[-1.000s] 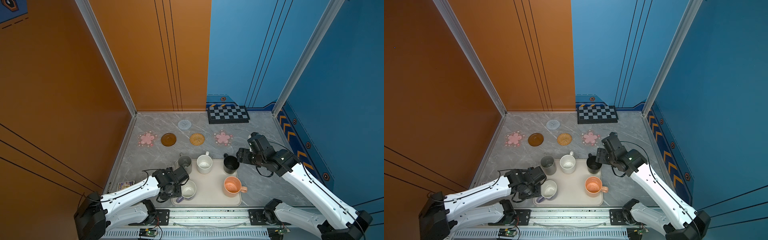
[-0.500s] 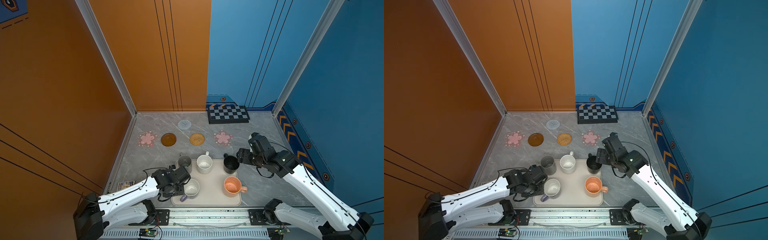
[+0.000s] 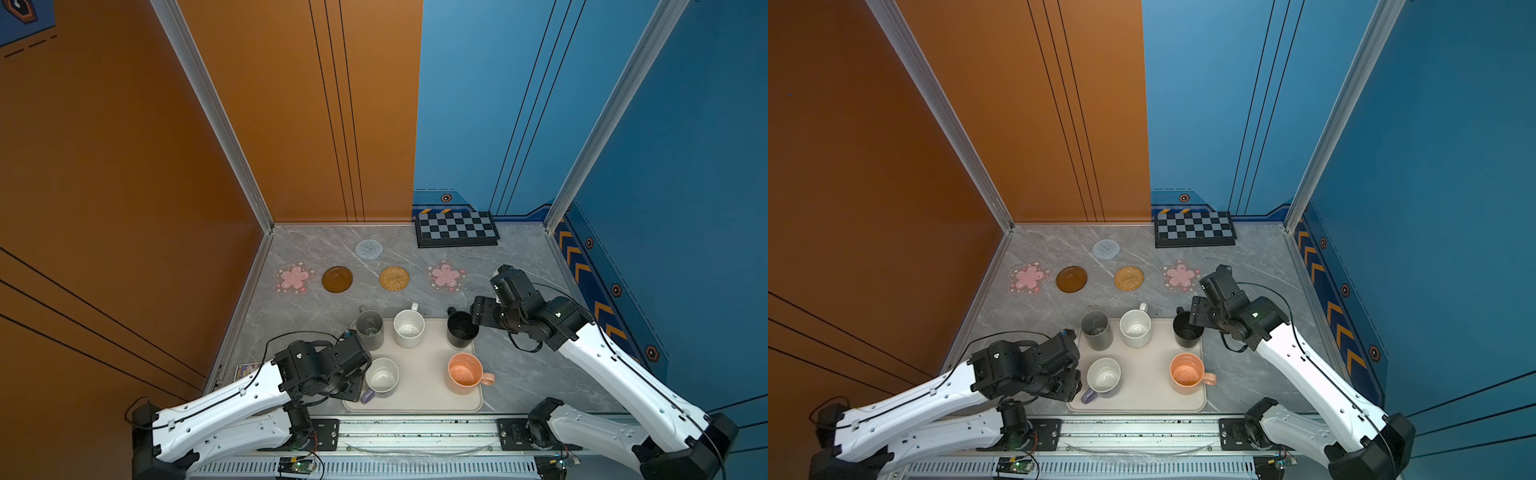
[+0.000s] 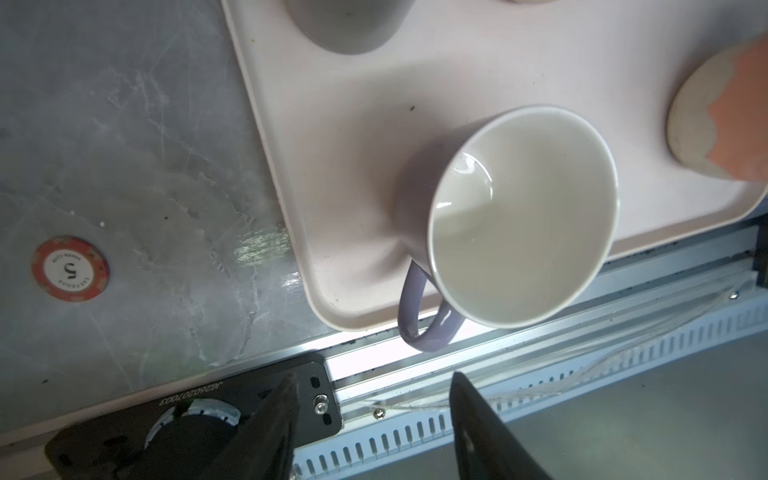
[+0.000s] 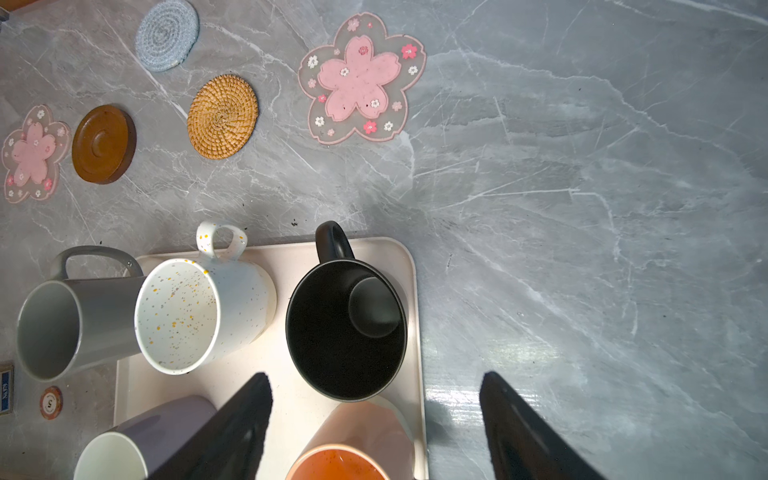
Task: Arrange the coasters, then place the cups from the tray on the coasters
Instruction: 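Lower the left gripper around the lavender mug nearest the robot, then close the left gripper on the lavender mug and lift it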
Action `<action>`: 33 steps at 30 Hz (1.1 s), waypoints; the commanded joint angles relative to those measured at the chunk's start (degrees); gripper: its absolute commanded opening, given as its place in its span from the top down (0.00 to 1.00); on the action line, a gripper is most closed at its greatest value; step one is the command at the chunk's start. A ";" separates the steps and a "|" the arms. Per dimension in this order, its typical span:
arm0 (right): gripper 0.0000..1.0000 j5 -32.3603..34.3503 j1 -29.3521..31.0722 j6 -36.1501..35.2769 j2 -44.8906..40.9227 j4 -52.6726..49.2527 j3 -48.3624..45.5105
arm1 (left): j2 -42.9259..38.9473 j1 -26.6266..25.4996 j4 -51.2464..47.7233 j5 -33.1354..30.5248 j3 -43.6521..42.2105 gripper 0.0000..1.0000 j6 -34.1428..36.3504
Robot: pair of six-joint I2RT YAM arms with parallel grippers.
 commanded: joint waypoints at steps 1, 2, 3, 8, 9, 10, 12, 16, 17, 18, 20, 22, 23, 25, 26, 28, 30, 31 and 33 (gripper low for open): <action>0.19 0.81 0.28 0.60 0.50 1.46 -0.95 | 4.47 -6.53 -1.66 -5.86 1.99 0.40 3.35; 0.19 0.75 0.35 0.56 0.57 1.59 -1.12 | 5.88 -8.11 -1.58 -7.09 2.15 0.39 3.68; 0.19 0.63 0.30 0.69 0.60 1.68 -1.34 | 7.58 -9.62 -1.04 -7.51 2.40 0.39 4.03; 0.19 0.37 0.32 0.60 1.01 2.10 -2.15 | 11.90 -13.10 3.07 -8.10 1.78 0.38 4.67; 0.19 0.35 0.36 0.61 1.05 2.24 -2.32 | 11.78 -13.03 4.63 -8.03 1.14 0.38 4.96; 0.19 0.33 0.35 0.61 1.04 2.38 -2.44 | 11.48 -12.96 6.12 -7.95 0.58 0.38 5.07; 0.19 0.36 0.29 0.60 0.90 2.74 -2.87 | 10.40 -12.25 11.52 -6.68 -1.50 0.36 5.83; 0.19 0.21 0.36 0.36 0.66 2.76 -3.17 | 9.54 -10.41 19.40 -3.80 -5.35 0.35 6.80; 0.19 0.35 0.29 0.40 0.47 2.73 -3.32 | 9.69 -9.99 19.44 -3.84 -5.91 0.35 6.70; 0.18 0.52 0.36 0.38 0.20 2.78 -3.54 | 9.81 -9.58 19.40 -3.47 -6.56 0.35 6.77; 0.18 0.89 0.26 0.36 -0.24 2.75 -3.83 | 9.63 -9.06 19.42 -3.00 -7.70 0.35 6.42; 0.18 0.91 0.11 0.36 -0.25 2.75 -4.08 | 9.03 -8.66 20.02 -3.02 -9.02 0.35 6.17; 0.18 0.98 0.16 0.43 -0.26 2.77 -4.15 | 8.77 -8.27 20.66 -2.69 -9.67 0.35 6.17; 0.18 0.70 0.17 0.58 0.03 2.89 -4.28 | 8.57 -7.65 22.32 -1.68 -10.69 0.36 6.08; 0.18 0.57 0.18 0.59 0.17 2.82 -4.30 | 8.65 -7.39 23.55 -0.72 -11.11 0.36 6.02; 0.18 0.55 0.17 0.56 0.27 2.82 -4.23 | 9.38 -7.38 24.32 -0.65 -11.31 0.36 5.38; 0.18 0.78 0.18 0.44 0.18 2.83 -4.04 | 10.21 -7.68 24.33 -1.04 -11.70 0.41 4.28; 0.18 0.91 0.11 0.41 0.23 2.89 -3.91 | 10.49 -7.76 24.34 -1.36 -11.99 0.47 3.84; 0.18 1.16 0.01 0.23 0.51 2.86 -3.53 | 10.39 -7.82 24.32 -1.86 -12.58 0.61 3.21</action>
